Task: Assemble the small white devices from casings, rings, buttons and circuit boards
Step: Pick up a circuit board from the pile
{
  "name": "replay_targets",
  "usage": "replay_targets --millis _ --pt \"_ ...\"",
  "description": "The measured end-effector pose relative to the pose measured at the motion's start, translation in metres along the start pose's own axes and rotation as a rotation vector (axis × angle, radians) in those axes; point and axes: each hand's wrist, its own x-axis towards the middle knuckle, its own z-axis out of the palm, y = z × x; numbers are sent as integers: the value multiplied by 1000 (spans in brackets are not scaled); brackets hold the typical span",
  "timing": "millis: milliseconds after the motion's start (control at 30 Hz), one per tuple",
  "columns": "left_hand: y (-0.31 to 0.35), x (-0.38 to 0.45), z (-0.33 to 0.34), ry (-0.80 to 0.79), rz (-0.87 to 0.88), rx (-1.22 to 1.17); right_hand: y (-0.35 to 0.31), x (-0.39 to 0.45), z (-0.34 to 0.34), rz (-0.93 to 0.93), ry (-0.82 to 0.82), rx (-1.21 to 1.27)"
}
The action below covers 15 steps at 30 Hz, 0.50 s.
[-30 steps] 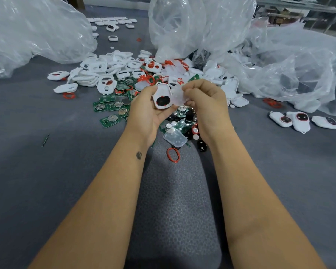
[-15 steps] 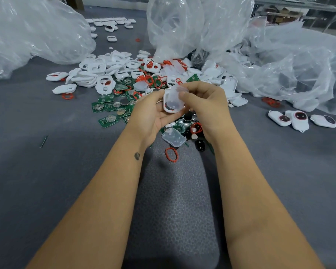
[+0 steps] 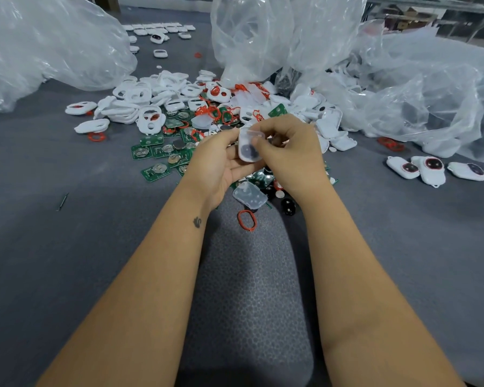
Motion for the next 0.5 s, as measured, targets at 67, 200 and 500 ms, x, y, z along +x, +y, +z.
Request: replay_targets --millis 67,200,500 --pt "0 -1 0 6 -8 -22 0 0 1 -18 -1 -18" --pt "1 -2 1 11 -13 -70 1 0 0 5 42 1" --pt "0 -1 0 -3 30 -53 4 1 0 102 80 87"
